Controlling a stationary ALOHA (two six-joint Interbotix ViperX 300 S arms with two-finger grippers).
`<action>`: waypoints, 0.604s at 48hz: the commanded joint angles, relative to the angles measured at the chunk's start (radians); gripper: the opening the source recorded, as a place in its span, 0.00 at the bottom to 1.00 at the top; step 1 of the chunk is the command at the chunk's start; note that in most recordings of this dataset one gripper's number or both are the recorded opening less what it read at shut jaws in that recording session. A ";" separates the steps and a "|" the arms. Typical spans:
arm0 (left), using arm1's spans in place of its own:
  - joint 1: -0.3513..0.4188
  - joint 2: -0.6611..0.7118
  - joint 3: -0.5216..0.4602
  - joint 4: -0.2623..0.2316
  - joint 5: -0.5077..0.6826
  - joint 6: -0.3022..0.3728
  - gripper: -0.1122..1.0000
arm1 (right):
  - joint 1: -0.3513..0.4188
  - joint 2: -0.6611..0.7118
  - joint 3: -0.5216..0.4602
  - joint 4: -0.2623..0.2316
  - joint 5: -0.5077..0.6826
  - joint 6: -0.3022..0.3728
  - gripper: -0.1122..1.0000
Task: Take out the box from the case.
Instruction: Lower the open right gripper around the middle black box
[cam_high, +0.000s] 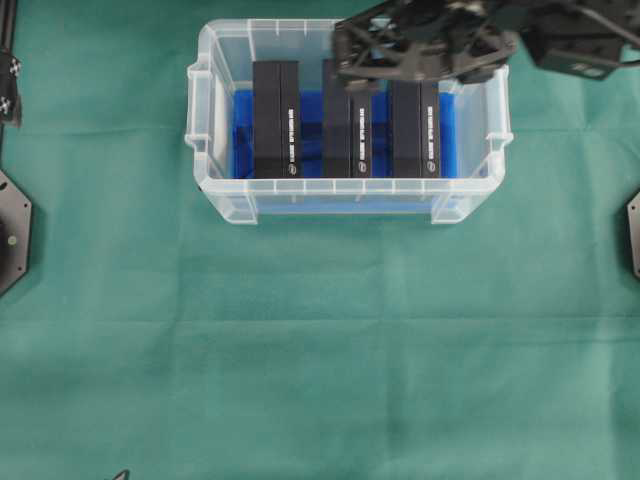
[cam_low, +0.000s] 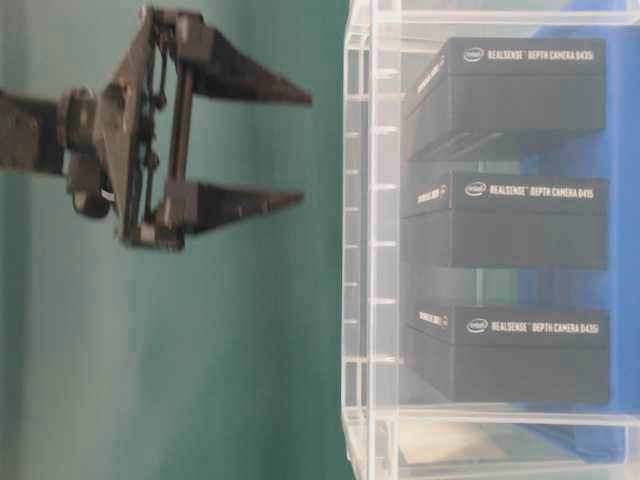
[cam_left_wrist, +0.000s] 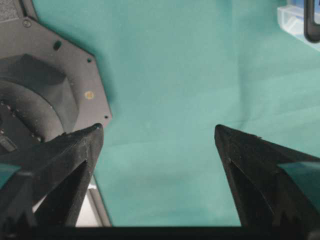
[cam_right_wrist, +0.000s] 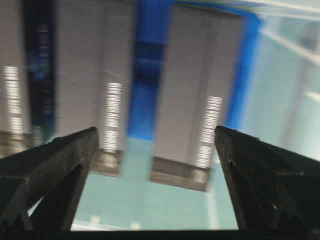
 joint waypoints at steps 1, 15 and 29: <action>0.003 -0.003 -0.009 0.003 -0.003 0.002 0.96 | 0.008 0.011 -0.061 0.002 -0.011 0.002 0.95; 0.003 -0.006 -0.011 0.002 -0.003 0.003 0.96 | 0.015 0.103 -0.176 0.017 -0.006 0.000 0.95; 0.003 -0.008 -0.009 0.002 -0.002 0.003 0.96 | 0.015 0.120 -0.187 0.034 0.017 0.000 0.95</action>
